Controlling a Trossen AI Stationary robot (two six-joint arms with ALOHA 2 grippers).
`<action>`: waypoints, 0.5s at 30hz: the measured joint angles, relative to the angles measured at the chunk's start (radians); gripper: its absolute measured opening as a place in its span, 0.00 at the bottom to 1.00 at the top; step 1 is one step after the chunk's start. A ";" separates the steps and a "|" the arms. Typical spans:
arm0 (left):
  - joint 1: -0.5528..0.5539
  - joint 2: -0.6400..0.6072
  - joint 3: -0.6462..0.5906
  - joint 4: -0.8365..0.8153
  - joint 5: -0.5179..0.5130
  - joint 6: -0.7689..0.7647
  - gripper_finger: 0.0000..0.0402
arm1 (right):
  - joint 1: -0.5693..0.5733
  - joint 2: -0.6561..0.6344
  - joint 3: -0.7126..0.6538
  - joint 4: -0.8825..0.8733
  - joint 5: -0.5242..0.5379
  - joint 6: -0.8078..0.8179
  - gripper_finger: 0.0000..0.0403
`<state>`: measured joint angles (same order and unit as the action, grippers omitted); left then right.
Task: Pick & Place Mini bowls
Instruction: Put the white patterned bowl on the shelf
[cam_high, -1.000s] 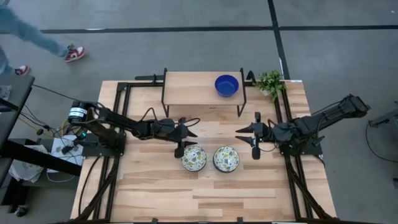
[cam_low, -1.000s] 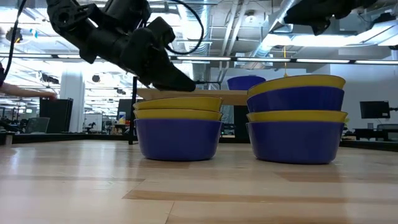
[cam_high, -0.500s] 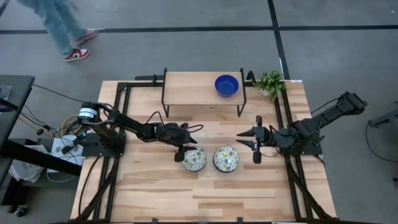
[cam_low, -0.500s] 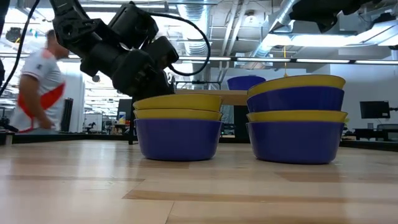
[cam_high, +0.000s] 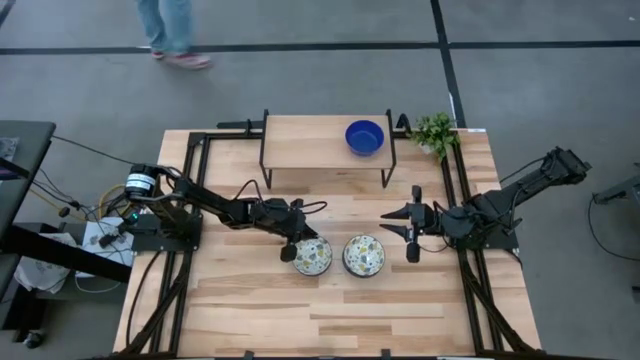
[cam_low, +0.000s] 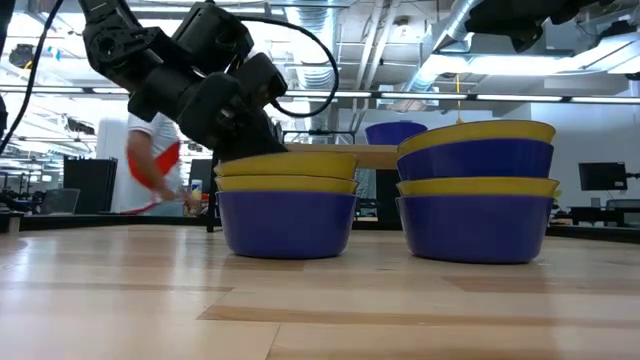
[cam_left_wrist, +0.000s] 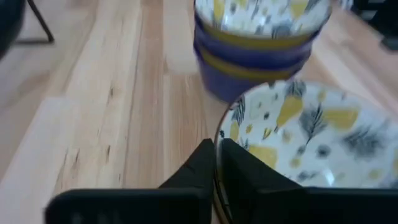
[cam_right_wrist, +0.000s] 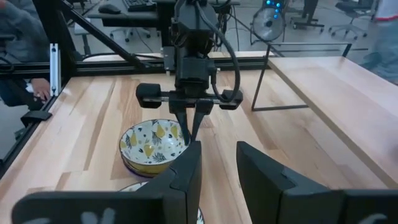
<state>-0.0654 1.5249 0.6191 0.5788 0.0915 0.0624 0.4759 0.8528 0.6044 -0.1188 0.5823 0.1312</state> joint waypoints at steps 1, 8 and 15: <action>0.000 -0.003 0.001 0.006 0.000 0.000 0.04 | 0.000 0.000 0.000 0.000 0.000 -0.001 0.23; 0.000 -0.017 0.003 0.011 -0.002 -0.007 0.04 | 0.000 0.000 0.000 0.000 0.000 -0.007 0.23; -0.006 -0.096 0.003 -0.002 -0.009 -0.034 0.03 | 0.000 0.000 0.000 -0.003 0.000 -0.008 0.23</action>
<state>-0.0715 1.4287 0.6220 0.5770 0.0829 0.0280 0.4759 0.8528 0.6044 -0.1215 0.5823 0.1234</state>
